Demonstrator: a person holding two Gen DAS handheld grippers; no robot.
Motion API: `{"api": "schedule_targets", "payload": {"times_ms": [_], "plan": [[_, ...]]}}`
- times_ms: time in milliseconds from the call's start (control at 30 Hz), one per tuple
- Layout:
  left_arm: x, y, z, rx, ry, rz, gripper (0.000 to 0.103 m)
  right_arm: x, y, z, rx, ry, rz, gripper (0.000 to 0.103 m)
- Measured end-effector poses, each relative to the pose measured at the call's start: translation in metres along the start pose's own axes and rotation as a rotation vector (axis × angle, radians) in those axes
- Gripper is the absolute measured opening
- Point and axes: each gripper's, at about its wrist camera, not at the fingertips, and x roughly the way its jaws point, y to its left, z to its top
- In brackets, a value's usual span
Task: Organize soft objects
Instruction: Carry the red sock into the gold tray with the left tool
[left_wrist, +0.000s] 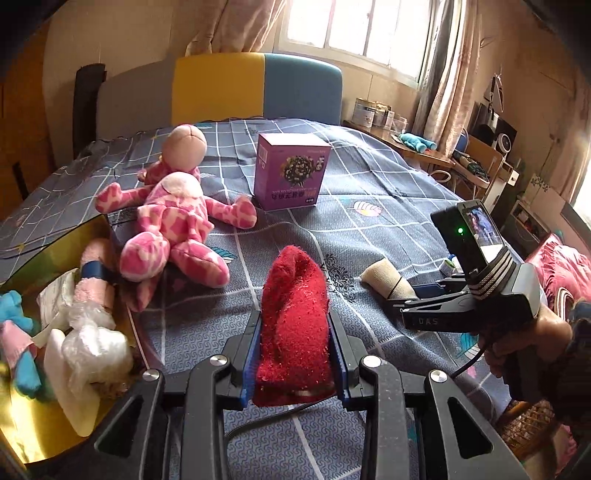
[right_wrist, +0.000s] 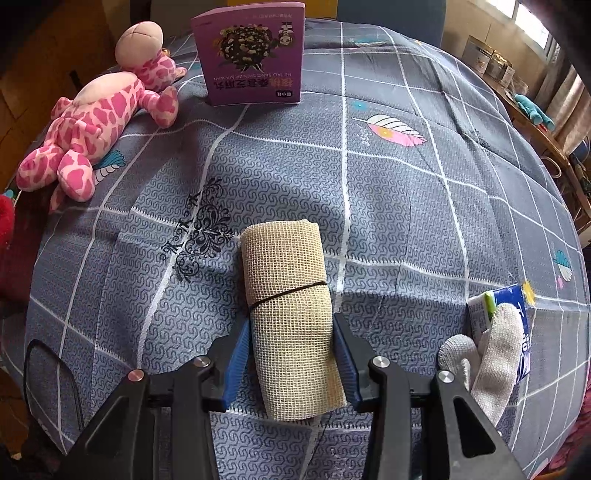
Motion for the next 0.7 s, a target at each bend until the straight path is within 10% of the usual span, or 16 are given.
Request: {"api": "schedule_targets", "payload": {"times_ms": [700], "plan": [[-0.04, 0.038, -0.006, -0.068, -0.048, 0.076, 0.034, -0.005, 0.007, -0.006, -0.044, -0.021, -0.032, 0.043]]}}
